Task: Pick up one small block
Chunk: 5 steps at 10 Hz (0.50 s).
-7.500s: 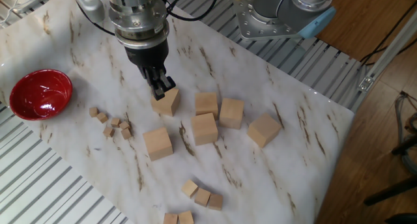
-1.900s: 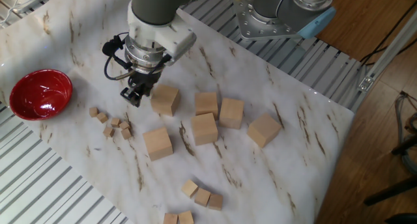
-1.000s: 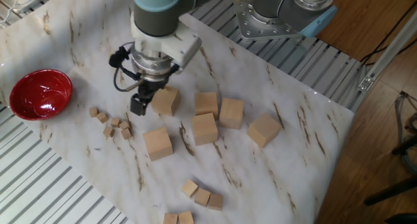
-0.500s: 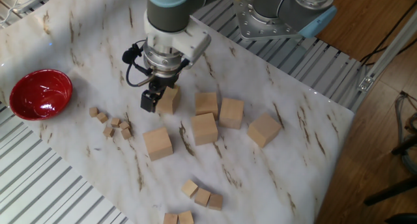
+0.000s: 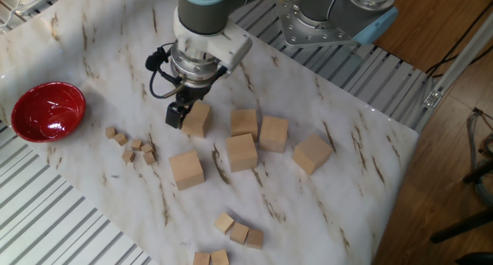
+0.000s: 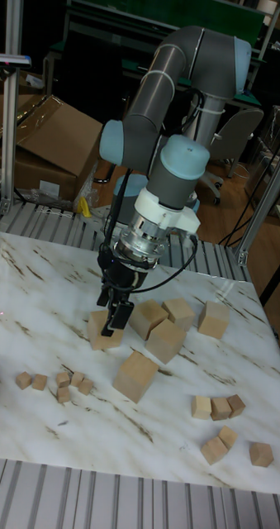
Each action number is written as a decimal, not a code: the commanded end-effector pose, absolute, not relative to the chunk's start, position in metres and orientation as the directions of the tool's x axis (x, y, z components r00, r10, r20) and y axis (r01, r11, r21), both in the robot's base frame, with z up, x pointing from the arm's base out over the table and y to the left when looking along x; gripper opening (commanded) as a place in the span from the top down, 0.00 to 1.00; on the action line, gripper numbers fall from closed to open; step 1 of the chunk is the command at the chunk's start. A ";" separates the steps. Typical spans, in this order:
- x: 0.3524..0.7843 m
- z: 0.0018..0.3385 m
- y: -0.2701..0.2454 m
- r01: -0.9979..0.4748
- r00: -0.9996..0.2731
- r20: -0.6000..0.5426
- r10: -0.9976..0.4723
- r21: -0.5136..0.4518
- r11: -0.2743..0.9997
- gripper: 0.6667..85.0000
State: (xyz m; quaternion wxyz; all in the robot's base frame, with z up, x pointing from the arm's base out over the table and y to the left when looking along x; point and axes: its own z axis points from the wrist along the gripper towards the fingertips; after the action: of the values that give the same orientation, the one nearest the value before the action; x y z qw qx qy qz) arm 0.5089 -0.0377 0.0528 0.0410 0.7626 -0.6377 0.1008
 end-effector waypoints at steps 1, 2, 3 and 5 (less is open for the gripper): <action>0.512 0.051 -0.036 -0.979 0.175 0.201 -0.964 -0.067 -0.192 0.00; 0.512 0.041 -0.023 -0.983 0.151 0.138 -0.979 -0.081 -0.163 0.00; 0.511 0.030 -0.020 -0.983 0.150 0.105 -0.983 -0.088 -0.159 0.00; 0.513 0.022 -0.021 -0.980 0.167 0.121 -0.978 -0.090 -0.179 0.00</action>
State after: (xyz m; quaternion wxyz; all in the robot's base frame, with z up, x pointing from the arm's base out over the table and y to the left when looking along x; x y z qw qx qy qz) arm 0.5113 -0.0260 0.0329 0.0168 0.7642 -0.6396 0.0820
